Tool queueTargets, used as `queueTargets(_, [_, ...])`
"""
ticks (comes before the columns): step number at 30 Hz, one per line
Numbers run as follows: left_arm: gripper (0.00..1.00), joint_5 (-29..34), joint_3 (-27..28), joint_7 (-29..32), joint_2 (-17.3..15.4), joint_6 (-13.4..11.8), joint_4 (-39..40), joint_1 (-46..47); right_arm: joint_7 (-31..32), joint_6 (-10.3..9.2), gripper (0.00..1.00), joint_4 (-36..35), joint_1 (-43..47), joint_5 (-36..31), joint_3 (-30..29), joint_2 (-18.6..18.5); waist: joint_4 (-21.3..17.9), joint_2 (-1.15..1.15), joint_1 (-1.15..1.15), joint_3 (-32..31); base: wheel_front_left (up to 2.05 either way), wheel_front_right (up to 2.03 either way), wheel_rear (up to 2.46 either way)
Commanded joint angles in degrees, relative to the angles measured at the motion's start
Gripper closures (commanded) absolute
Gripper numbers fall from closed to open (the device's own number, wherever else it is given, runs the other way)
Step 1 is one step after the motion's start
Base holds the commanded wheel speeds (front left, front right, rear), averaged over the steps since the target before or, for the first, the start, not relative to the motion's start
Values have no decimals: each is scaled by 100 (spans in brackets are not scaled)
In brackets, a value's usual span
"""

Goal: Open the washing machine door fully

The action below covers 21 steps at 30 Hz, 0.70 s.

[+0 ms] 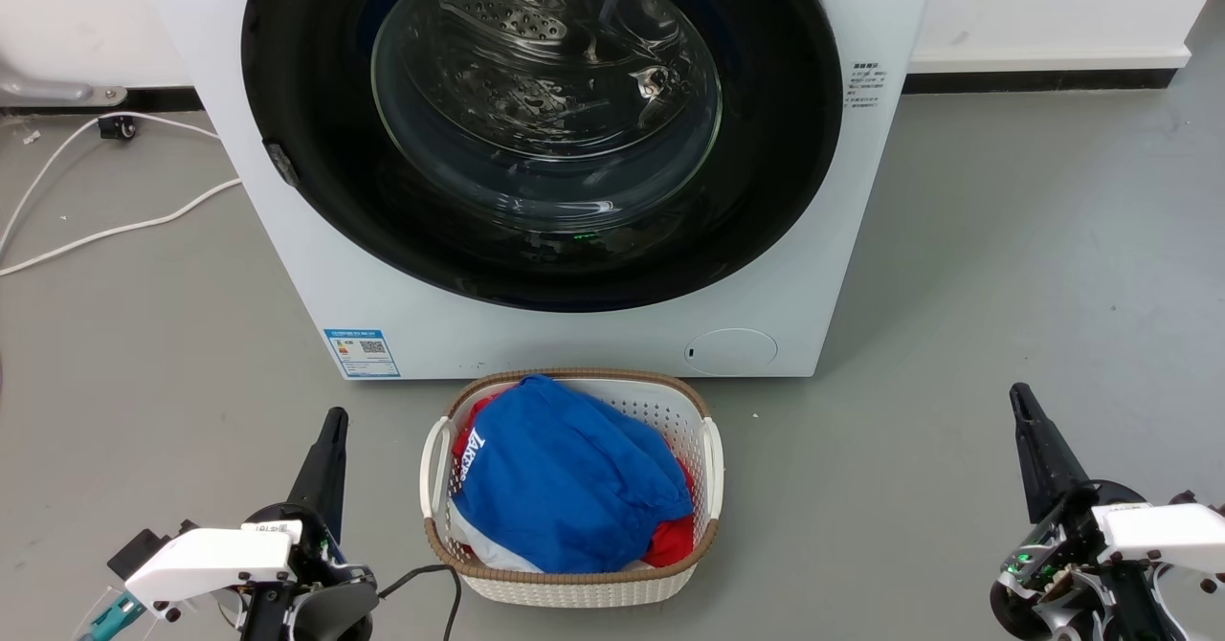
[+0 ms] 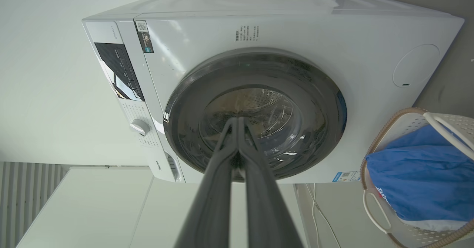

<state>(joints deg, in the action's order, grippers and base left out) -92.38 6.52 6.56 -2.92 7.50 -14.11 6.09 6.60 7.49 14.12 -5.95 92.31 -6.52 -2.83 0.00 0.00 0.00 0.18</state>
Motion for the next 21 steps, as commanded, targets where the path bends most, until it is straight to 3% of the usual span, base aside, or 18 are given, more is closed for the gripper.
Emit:
queueTargets(1, [100, -6, 9, 9, 15, 12, 7, 35, 3, 0, 100, -18, -61, 20, 0, -10, 0, 0, 0, 0, 0, 0, 0])
queueTargets(19, [100, -6, 9, 9, 16, 12, 7, 35, 3, 0, 100, -19, -61, 20, 0, -10, 0, 0, 0, 0, 0, 0, 0])
queueTargets(20, [0, 0, -3, 0, 0, 0, -19, -7, -1, 0, 0, 16, 9, -1, 1, 1, 0, 0, 0, 0, 0, 0, 0])
queueTargets(21, [0, 0, -12, -2, 1, -1, -58, -26, -2, -1, 0, 59, 35, -1, 4, 4, 0, 0, 0, 0, 0, 0, 0])
